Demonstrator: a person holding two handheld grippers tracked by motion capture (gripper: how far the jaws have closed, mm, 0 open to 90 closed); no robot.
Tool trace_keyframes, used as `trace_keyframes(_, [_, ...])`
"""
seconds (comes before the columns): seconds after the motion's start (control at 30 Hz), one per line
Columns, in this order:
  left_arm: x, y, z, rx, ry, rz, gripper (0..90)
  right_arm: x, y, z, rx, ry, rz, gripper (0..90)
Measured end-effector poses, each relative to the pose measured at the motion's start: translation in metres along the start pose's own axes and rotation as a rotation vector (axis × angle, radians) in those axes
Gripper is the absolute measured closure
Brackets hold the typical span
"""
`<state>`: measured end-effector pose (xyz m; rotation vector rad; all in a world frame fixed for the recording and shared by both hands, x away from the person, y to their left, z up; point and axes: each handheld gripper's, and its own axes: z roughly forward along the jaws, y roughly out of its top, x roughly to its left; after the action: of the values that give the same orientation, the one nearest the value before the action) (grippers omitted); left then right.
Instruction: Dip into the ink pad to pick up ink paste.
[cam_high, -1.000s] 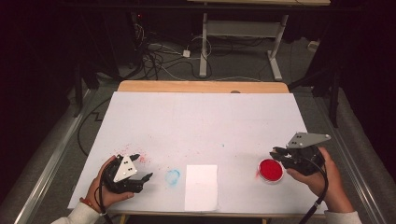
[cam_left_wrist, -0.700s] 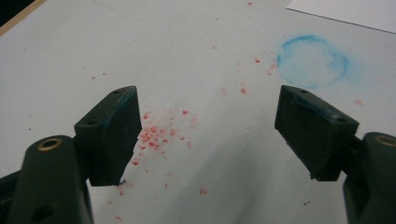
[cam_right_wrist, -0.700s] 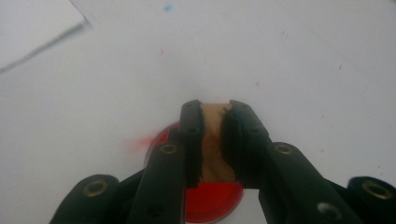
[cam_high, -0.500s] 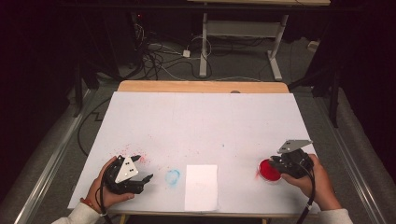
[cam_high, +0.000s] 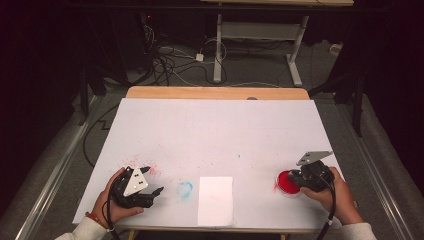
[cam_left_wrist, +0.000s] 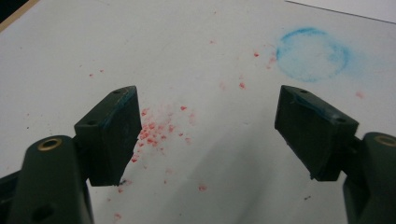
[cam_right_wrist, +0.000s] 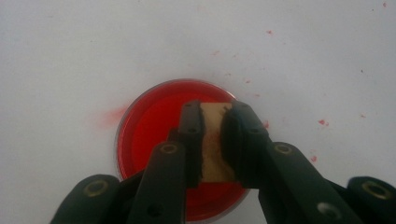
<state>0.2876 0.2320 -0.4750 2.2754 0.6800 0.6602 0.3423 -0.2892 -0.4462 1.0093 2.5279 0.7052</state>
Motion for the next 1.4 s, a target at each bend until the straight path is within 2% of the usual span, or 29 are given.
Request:
trace_keyframes(0.1, [0.0007,-0.0003,-0.0011,-0.004,0.004,-0.005,22.0,0.0014,-0.001,0.0002,-0.005,-0.007,-0.015,76.7])
trace_keyframes(0.27, [0.0,-0.0002,-0.0009,-0.003,0.002,-0.003,22.0,0.0004,-0.0029,0.0009,-0.015,-0.001,0.002,76.7])
trace_keyframes(0.43, [-0.0023,-0.0001,-0.0006,0.01,0.018,0.019,22.0,0.005,-0.0014,0.0009,-0.002,-0.032,-0.031,76.7])
trace_keyframes(0.57, [-0.0023,-0.0003,-0.0008,0.009,0.016,0.016,22.3,0.0031,-0.0029,0.0013,-0.014,-0.018,-0.014,76.7])
trace_keyframes(0.7, [-0.0029,-0.0006,-0.0001,0.02,0.02,0.022,23.3,0.0071,-0.0019,0.0013,-0.002,-0.045,-0.029,76.7])
trace_keyframes(1.03, [-0.0022,-0.0008,-0.0009,0.015,0.021,0.016,23.3,0.003,-0.0042,0.0012,-0.017,-0.018,-0.005,76.7])
trace_keyframes(1.4, [-0.0029,-0.0007,-0.0004,0.015,0.015,0.017,23.3,0.0042,-0.0038,0.0018,-0.012,-0.022,-0.007,76.7])
